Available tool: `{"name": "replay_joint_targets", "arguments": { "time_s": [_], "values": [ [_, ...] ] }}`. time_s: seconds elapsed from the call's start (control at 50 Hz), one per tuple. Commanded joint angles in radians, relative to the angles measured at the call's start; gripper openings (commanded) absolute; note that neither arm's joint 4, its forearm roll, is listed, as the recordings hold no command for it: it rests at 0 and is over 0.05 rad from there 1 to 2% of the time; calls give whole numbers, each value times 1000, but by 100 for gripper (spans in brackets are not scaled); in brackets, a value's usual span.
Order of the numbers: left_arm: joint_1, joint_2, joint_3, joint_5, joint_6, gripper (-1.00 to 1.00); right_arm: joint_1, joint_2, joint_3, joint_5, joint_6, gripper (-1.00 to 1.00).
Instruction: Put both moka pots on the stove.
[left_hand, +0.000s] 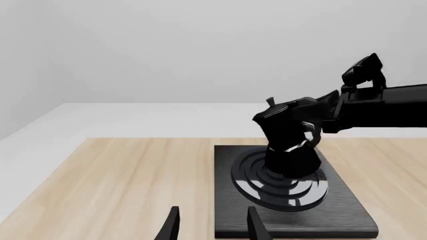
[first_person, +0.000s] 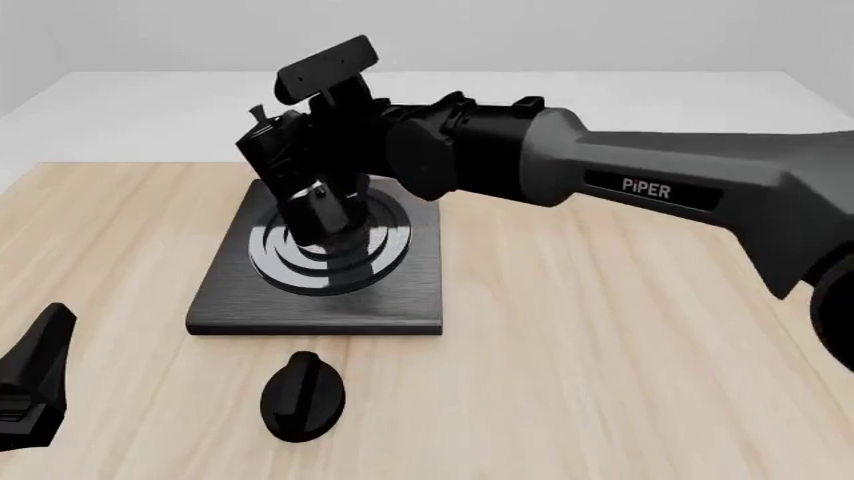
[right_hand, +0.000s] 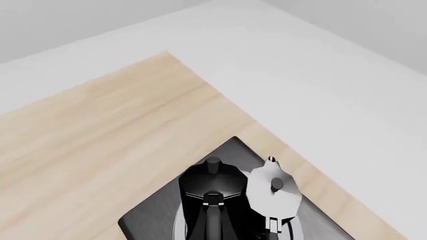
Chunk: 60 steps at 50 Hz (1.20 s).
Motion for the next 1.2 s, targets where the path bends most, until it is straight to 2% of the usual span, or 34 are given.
{"name": "replay_joint_targets", "arguments": {
  "time_s": [0.02,0.74,1.2],
  "values": [
    [0,0,0,0,0,100,4,43,-108,22,14,-100],
    [0,0,0,0,0,100,28,139,-231,64,35,-100],
    [0,0,0,0,0,100,18,187,-220,39,57,-100]
  ]
}}
